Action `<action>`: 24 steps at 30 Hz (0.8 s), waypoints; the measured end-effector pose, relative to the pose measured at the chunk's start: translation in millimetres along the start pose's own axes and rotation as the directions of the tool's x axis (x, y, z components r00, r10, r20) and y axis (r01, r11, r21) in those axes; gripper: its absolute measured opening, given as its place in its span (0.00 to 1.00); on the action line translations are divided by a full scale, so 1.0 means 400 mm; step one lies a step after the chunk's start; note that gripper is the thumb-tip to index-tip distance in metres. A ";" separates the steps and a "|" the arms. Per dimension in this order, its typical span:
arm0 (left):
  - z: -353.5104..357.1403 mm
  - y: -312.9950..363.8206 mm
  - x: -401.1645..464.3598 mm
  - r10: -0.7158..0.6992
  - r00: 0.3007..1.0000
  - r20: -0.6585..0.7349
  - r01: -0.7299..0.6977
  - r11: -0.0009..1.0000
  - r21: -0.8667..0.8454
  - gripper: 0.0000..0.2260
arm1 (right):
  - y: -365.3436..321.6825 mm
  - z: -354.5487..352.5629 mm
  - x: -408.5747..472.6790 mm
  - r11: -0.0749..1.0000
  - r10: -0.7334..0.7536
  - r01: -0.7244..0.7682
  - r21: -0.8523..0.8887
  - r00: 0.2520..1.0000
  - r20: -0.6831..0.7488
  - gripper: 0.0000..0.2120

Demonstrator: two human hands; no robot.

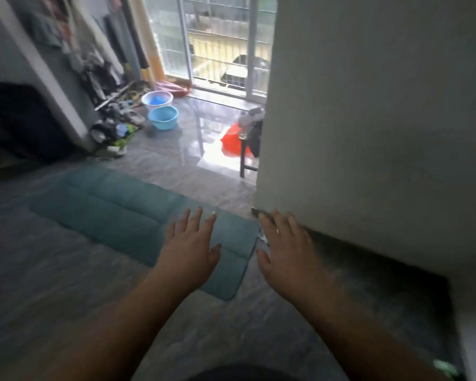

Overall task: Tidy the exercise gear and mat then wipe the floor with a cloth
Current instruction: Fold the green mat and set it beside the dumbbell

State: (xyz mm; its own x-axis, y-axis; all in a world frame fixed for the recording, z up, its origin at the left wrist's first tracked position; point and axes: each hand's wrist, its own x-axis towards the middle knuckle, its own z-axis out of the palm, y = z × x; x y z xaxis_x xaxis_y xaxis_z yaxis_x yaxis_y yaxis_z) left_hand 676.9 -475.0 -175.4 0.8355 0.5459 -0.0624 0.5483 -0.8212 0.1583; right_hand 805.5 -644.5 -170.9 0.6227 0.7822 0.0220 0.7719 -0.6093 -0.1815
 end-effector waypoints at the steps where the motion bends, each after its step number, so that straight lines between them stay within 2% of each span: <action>1: -0.013 -0.100 -0.034 -0.056 0.998 -0.011 0.056 0.998 0.002 0.30 | -0.098 0.025 0.037 0.998 -0.059 0.059 0.007 0.998 0.015 0.31; 6: -0.064 -0.572 -0.209 -0.288 0.957 -0.024 0.288 0.958 -0.007 0.31 | -0.604 0.154 0.177 0.948 -0.316 0.312 0.058 0.945 0.079 0.32; 11: -0.113 -0.925 -0.368 -0.522 0.853 0.003 0.522 0.852 -0.036 0.33 | -0.976 0.211 0.245 0.875 -0.481 0.467 0.126 0.867 0.130 0.33; 18: -0.166 -1.231 -0.409 -0.704 0.710 -0.017 0.696 0.705 -0.137 0.31 | -1.264 0.287 0.389 0.818 -0.575 0.555 0.150 0.794 0.196 0.33; 21: -0.168 -1.328 -0.369 -0.729 0.685 -0.006 0.719 0.677 -0.158 0.30 | -1.346 0.318 0.472 0.809 -0.587 0.563 0.167 0.780 0.214 0.33; 24: -0.165 -1.444 -0.288 -0.725 0.689 -0.005 0.718 0.683 -0.136 0.30 | -1.416 0.352 0.586 0.809 -0.587 0.557 0.189 0.782 0.209 0.32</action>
State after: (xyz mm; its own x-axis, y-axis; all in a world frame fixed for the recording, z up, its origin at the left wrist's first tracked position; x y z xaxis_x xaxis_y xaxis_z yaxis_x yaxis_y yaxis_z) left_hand 261.6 -52.7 -194.6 0.1778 0.9721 -0.1530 0.9694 -0.1463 0.1972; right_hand 496.2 -97.7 -201.3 0.0072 0.9967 -0.0813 0.9468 -0.0330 -0.3201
